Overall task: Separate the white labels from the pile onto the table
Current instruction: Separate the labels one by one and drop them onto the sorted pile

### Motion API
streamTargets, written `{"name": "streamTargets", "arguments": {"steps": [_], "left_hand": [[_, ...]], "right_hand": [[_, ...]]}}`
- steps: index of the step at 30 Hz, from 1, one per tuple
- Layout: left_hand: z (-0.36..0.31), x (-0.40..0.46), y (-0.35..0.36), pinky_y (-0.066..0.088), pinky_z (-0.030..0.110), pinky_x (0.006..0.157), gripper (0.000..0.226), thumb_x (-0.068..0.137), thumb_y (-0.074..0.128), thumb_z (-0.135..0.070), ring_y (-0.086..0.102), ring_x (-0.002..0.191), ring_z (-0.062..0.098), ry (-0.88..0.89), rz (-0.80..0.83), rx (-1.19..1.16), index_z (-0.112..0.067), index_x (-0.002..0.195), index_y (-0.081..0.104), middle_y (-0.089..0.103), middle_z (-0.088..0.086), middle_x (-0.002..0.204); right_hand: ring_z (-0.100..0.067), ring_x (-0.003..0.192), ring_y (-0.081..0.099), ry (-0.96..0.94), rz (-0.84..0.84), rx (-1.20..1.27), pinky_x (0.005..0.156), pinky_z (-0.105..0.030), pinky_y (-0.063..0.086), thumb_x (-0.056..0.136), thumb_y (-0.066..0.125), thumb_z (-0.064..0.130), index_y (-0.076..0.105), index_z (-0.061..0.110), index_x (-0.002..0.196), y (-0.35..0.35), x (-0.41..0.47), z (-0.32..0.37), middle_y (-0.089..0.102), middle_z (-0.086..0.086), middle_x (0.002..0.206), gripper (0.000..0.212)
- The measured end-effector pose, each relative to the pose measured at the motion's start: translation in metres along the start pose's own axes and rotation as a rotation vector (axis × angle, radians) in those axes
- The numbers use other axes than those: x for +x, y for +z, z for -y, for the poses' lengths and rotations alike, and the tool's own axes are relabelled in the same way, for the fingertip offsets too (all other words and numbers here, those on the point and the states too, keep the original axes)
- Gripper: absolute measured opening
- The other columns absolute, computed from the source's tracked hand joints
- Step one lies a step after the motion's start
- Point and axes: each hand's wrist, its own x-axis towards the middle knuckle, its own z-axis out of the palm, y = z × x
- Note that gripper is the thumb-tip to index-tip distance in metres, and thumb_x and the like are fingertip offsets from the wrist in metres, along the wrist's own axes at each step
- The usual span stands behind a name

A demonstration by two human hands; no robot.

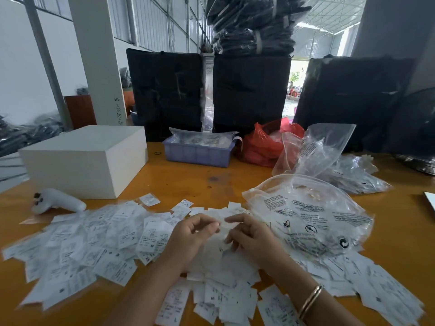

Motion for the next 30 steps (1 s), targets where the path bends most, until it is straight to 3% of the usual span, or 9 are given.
{"name": "streamTargets", "arguments": {"steps": [4, 6, 8, 12, 16, 19, 23, 27, 30], "left_hand": [[0.001, 0.002, -0.002, 0.047, 0.014, 0.063, 0.009, 0.089, 0.063, -0.022, 0.067, 0.077, 0.001, -0.063, -0.129, -0.115, -0.024, 0.085, 0.07, 0.074, -0.01, 0.084], [0.003, 0.004, -0.004, 0.049, 0.021, 0.065, 0.005, 0.089, 0.064, -0.018, 0.069, 0.075, 0.005, -0.094, -0.198, -0.204, -0.018, 0.088, 0.069, 0.075, -0.006, 0.085], [0.003, 0.005, -0.006, 0.05, 0.024, 0.066, 0.003, 0.087, 0.065, -0.011, 0.07, 0.074, 0.01, -0.124, -0.233, -0.281, -0.012, 0.09, 0.066, 0.075, -0.001, 0.085], [0.003, 0.006, -0.007, 0.051, 0.023, 0.064, 0.014, 0.085, 0.067, -0.005, 0.072, 0.077, 0.013, -0.168, -0.241, -0.342, -0.011, 0.097, 0.063, 0.075, 0.002, 0.086], [0.001, 0.004, -0.008, 0.052, 0.022, 0.064, 0.024, 0.085, 0.067, -0.006, 0.072, 0.083, 0.014, -0.181, -0.212, -0.376, -0.018, 0.104, 0.061, 0.075, -0.001, 0.087], [-0.002, 0.003, -0.007, 0.054, 0.02, 0.061, 0.023, 0.083, 0.068, -0.003, 0.072, 0.083, 0.017, -0.215, -0.193, -0.462, -0.016, 0.101, 0.067, 0.075, 0.002, 0.086], [-0.006, 0.002, -0.004, 0.054, 0.018, 0.061, 0.013, 0.067, 0.073, -0.018, 0.071, 0.078, 0.01, -0.238, -0.152, -0.489, -0.022, 0.078, 0.078, 0.075, -0.004, 0.085], [-0.006, 0.001, -0.003, 0.054, 0.018, 0.062, 0.018, 0.059, 0.074, -0.032, 0.071, 0.073, 0.01, -0.225, -0.147, -0.474, -0.023, 0.073, 0.078, 0.074, 0.002, 0.078], [-0.005, 0.001, -0.002, 0.053, 0.02, 0.065, 0.023, 0.059, 0.073, -0.038, 0.071, 0.074, 0.012, -0.227, -0.142, -0.436, -0.022, 0.075, 0.078, 0.074, 0.003, 0.078]], "right_hand": [[0.007, 0.078, 0.058, -0.083, -0.202, -0.192, 0.068, -0.009, 0.044, 0.093, 0.055, 0.014, 0.059, 0.037, 0.098, -0.004, 0.0, -0.003, 0.066, 0.016, 0.09, 0.023], [0.01, 0.093, 0.049, -0.153, -0.131, -0.532, 0.083, -0.01, 0.038, 0.092, 0.054, 0.019, 0.061, 0.035, 0.11, -0.005, -0.001, -0.007, 0.056, 0.026, 0.105, 0.025], [-0.002, 0.113, 0.043, -0.209, 0.018, -0.816, 0.1, -0.026, 0.029, 0.089, 0.051, 0.029, 0.055, 0.033, 0.126, -0.002, -0.002, -0.013, 0.053, 0.021, 0.121, 0.038], [-0.01, 0.114, 0.045, -0.306, 0.049, -0.999, 0.095, -0.031, 0.025, 0.092, 0.041, 0.043, 0.056, 0.033, 0.126, 0.004, -0.002, -0.018, 0.057, 0.017, 0.125, 0.038], [-0.008, 0.103, 0.051, -0.343, -0.038, -0.941, 0.086, -0.026, 0.026, 0.097, 0.04, 0.039, 0.068, 0.029, 0.105, 0.0, -0.003, -0.016, 0.064, 0.016, 0.108, 0.03], [-0.005, 0.097, 0.052, -0.302, -0.225, -0.685, 0.085, -0.026, 0.035, 0.09, 0.06, 0.019, 0.072, 0.026, 0.092, 0.0, -0.004, -0.014, 0.064, 0.014, 0.101, 0.014], [-0.008, 0.101, 0.06, -0.145, -0.399, -0.26, 0.085, -0.015, 0.045, 0.084, 0.062, -0.001, 0.068, 0.039, 0.073, -0.004, -0.007, -0.012, 0.062, 0.021, 0.1, 0.042], [-0.022, 0.082, 0.066, 0.059, -0.441, 0.115, 0.085, -0.051, 0.053, 0.087, 0.058, 0.0, 0.073, 0.042, 0.075, -0.006, -0.006, -0.009, 0.072, 0.005, 0.076, 0.047], [-0.023, 0.082, 0.067, 0.062, -0.393, 0.154, 0.085, -0.049, 0.054, 0.09, 0.053, -0.002, 0.075, 0.038, 0.079, -0.005, -0.006, -0.009, 0.073, 0.004, 0.081, 0.047]]}}
